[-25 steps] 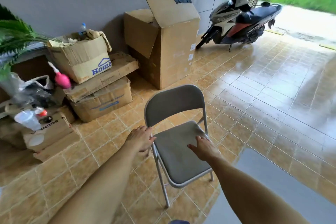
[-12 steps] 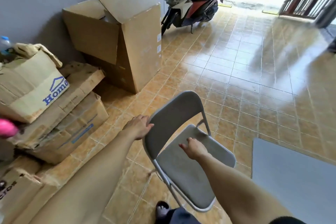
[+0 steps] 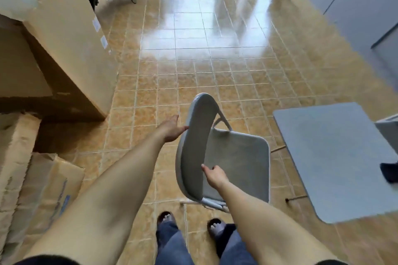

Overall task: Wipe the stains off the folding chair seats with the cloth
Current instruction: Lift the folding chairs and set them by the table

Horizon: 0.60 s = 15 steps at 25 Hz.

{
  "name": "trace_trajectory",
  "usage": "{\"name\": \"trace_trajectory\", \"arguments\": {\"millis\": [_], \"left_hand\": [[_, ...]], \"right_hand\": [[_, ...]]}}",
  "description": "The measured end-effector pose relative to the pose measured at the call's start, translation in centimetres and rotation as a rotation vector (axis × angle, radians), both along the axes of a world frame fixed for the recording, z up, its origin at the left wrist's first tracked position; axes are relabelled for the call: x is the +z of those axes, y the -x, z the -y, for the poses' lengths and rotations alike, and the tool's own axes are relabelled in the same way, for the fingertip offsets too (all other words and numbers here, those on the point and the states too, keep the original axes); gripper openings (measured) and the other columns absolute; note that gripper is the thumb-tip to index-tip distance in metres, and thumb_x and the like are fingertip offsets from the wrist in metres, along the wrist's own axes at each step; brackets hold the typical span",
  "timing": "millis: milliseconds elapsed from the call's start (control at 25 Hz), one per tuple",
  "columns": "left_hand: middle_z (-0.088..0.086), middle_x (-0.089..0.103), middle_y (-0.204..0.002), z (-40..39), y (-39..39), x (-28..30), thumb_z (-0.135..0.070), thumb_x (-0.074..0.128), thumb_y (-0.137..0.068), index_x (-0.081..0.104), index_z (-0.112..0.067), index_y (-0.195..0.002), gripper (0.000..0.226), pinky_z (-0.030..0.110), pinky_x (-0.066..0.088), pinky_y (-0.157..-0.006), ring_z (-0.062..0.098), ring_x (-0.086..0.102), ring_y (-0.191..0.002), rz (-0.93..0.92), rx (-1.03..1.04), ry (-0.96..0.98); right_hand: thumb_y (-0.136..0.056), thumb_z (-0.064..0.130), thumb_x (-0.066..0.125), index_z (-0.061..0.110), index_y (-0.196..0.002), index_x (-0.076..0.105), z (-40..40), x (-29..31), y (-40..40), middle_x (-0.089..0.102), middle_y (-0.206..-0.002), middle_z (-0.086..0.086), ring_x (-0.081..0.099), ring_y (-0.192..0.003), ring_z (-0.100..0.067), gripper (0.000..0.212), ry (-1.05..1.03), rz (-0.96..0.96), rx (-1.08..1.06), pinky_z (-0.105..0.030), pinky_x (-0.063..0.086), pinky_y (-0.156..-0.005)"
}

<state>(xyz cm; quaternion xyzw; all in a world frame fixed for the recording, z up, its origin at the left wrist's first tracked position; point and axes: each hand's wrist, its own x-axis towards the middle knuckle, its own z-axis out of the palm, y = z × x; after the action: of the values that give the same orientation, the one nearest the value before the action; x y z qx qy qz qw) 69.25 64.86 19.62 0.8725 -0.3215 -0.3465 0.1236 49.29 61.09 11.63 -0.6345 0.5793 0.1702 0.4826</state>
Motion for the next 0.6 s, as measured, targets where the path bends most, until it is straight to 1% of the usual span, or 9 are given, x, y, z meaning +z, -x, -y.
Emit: {"name": "trace_trajectory", "arguments": {"millis": [120, 200, 280, 320, 360, 440, 480, 520, 600], "left_hand": [[0.012, 0.022, -0.16, 1.6, -1.3, -1.1, -0.042, 0.056, -0.092, 0.012, -0.013, -0.155, 0.083, 0.042, 0.026, -0.117, 0.031, 0.027, -0.146, -0.136, -0.029, 0.038], [0.013, 0.024, -0.159, 2.1, -1.9, -2.3, -0.039, 0.062, -0.089, 0.007, -0.014, -0.155, 0.089, 0.043, 0.029, -0.115, 0.032, 0.03, -0.144, -0.272, -0.023, 0.042], [0.012, 0.028, -0.158, 2.6, -1.8, -3.3, -0.032, 0.065, -0.088, 0.003, -0.016, -0.155, 0.093, 0.044, 0.034, -0.114, 0.032, 0.036, -0.141, -0.379, -0.011, 0.063], [0.011, 0.029, -0.157, 2.8, -1.8, -3.7, -0.027, 0.066, -0.088, 0.0, -0.019, -0.155, 0.095, 0.045, 0.036, -0.113, 0.033, 0.038, -0.139, -0.415, -0.001, 0.075], [0.01, 0.028, -0.158, 2.8, -1.7, -4.0, -0.022, 0.065, -0.088, -0.003, -0.022, -0.155, 0.095, 0.047, 0.037, -0.112, 0.034, 0.04, -0.138, -0.436, 0.004, 0.083], [0.009, 0.026, -0.158, 2.8, -1.7, -4.4, -0.015, 0.062, -0.089, -0.008, -0.029, -0.154, 0.095, 0.051, 0.041, -0.108, 0.035, 0.042, -0.135, -0.473, 0.006, 0.096], [0.008, 0.026, -0.158, 2.8, -1.7, -4.5, -0.013, 0.06, -0.09, -0.008, -0.03, -0.153, 0.095, 0.052, 0.042, -0.107, 0.035, 0.042, -0.135, -0.486, 0.012, 0.106], [0.007, 0.024, -0.158, 2.9, -1.7, -4.5, -0.012, 0.059, -0.09, -0.008, -0.03, -0.153, 0.095, 0.052, 0.042, -0.107, 0.034, 0.041, -0.136, -0.493, 0.018, 0.11], [0.008, 0.025, -0.157, 3.1, -1.5, -4.5, -0.011, 0.058, -0.091, -0.01, -0.029, -0.154, 0.094, 0.052, 0.042, -0.107, 0.034, 0.04, -0.135, -0.494, 0.018, 0.101]], "right_hand": [[-0.091, 0.045, 0.055, -0.003, -0.135, 0.045, -2.8, -0.8, -1.7, 0.052, -0.138, -0.018, 0.05, -0.126, -0.035, 0.066, -0.17, 0.046, -0.454, -0.034, 0.041, -0.103], [-0.089, 0.047, 0.056, 0.001, -0.139, 0.039, -4.6, -1.8, -2.5, 0.047, -0.142, -0.015, 0.046, -0.128, -0.035, 0.07, -0.313, 0.07, -0.757, -0.04, 0.039, -0.107], [-0.09, 0.046, 0.054, 0.007, -0.142, 0.035, -5.8, -2.7, -2.9, 0.043, -0.145, -0.013, 0.043, -0.129, -0.036, 0.068, -0.43, 0.074, -0.987, -0.045, 0.04, -0.106], [-0.091, 0.045, 0.054, 0.009, -0.141, 0.035, -6.2, -3.4, -3.0, 0.043, -0.144, -0.014, 0.045, -0.127, -0.036, 0.064, -0.468, 0.075, -1.079, -0.046, 0.044, -0.101], [-0.092, 0.042, 0.054, 0.01, -0.139, 0.037, -6.5, -4.1, -3.2, 0.046, -0.141, -0.014, 0.049, -0.121, -0.035, 0.06, -0.51, 0.087, -1.156, -0.046, 0.048, -0.092], [-0.091, 0.038, 0.056, 0.009, -0.135, 0.044, -6.9, -5.3, -3.6, 0.053, -0.133, -0.014, 0.058, -0.099, -0.032, 0.054, -0.582, 0.147, -1.27, -0.042, 0.054, -0.072], [-0.091, 0.036, 0.058, 0.009, -0.133, 0.047, -6.9, -5.6, -3.8, 0.056, -0.129, -0.014, 0.059, -0.087, -0.031, 0.051, -0.592, 0.17, -1.3, -0.04, 0.054, -0.064], [-0.091, 0.034, 0.059, 0.01, -0.131, 0.049, -6.9, -6.1, -4.0, 0.058, -0.125, -0.013, 0.058, -0.079, -0.03, 0.048, -0.594, 0.178, -1.328, -0.04, 0.051, -0.057], [-0.089, 0.032, 0.061, 0.01, -0.128, 0.052, -6.9, -6.9, -3.9, 0.06, -0.123, -0.012, 0.057, -0.074, -0.03, 0.045, -0.588, 0.159, -1.325, -0.038, 0.047, -0.051]]}}
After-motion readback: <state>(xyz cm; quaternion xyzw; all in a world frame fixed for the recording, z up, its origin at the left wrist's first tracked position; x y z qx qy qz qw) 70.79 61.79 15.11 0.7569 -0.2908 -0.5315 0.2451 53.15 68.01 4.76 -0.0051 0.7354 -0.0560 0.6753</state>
